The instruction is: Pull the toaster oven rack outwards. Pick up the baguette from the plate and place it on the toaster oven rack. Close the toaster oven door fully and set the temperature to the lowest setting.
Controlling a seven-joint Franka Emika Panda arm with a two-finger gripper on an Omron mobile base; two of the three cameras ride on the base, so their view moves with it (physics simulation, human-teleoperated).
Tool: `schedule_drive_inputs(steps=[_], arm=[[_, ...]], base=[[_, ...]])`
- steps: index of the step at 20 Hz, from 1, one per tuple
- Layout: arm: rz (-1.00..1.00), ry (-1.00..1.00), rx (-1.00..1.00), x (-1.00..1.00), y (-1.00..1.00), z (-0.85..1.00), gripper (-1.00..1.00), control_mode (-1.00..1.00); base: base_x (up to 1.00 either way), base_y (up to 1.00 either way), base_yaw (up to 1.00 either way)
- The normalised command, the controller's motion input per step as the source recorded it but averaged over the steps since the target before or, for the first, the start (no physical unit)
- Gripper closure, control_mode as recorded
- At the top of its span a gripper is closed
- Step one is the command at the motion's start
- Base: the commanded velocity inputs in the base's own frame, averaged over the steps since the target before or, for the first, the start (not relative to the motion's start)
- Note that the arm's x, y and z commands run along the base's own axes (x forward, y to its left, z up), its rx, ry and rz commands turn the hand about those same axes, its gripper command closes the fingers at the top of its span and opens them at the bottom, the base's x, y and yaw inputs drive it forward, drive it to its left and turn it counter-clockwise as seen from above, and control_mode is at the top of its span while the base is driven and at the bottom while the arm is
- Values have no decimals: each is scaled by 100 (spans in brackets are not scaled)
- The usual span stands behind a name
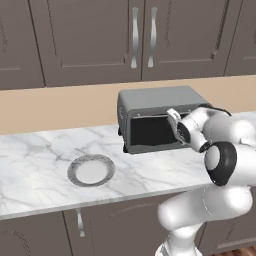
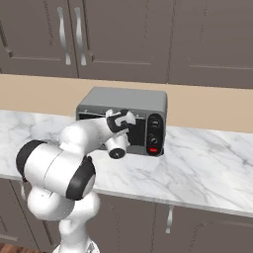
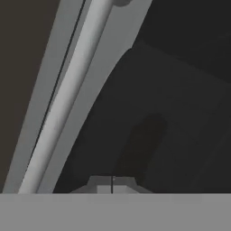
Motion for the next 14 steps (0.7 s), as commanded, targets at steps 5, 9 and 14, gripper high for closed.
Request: schedule_drive_inputs(steps=[5,9,14], arm=[[0,23,13,0,-55,6,100,-100],[0,18,17,-2,-71,14,100,-100],[-3,20,20,-1,-84,29,100,-100]], base=[[0,0,0],[0,0,0],[0,0,0]])
